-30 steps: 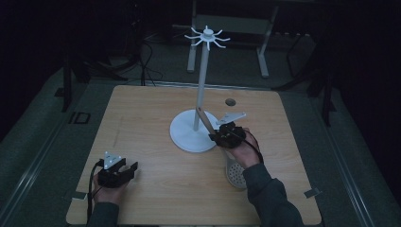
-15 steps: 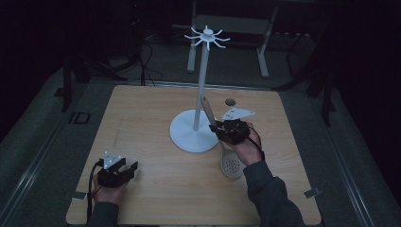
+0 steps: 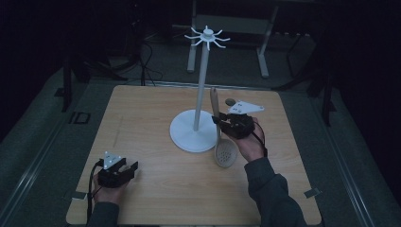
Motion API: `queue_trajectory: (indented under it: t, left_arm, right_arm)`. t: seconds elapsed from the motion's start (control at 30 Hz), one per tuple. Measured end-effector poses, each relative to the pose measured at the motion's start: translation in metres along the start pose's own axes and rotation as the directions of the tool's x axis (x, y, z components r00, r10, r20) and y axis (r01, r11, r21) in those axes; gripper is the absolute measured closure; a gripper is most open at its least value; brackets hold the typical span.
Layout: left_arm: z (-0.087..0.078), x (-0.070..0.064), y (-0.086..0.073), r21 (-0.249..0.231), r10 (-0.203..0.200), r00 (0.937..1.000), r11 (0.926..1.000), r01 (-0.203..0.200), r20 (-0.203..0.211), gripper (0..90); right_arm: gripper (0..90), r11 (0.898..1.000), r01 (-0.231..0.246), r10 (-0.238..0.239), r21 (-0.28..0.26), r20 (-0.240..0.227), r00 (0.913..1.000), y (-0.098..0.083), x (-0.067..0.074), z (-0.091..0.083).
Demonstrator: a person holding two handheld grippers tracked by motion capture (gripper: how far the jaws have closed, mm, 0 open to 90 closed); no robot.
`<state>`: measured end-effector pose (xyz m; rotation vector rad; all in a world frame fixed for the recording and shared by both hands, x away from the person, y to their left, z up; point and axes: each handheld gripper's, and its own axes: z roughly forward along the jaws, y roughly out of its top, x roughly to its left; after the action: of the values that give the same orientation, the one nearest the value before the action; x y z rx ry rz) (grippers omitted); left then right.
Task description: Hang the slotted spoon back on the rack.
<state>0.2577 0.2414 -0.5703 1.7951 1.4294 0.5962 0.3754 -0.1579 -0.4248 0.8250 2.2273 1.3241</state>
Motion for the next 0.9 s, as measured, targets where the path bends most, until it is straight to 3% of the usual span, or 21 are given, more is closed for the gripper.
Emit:
queue_trajectory:
  t: [0.9]
  left_arm:
    - [0.000, 0.000, 0.001, -0.004, -0.001, 1.0000, 1.0000, 0.001, 0.002, 45.9]
  right_arm:
    - [74.3, 0.993, -0.029, 0.033, -0.111, 0.030, 0.9990, 0.025, -0.008, -0.017]
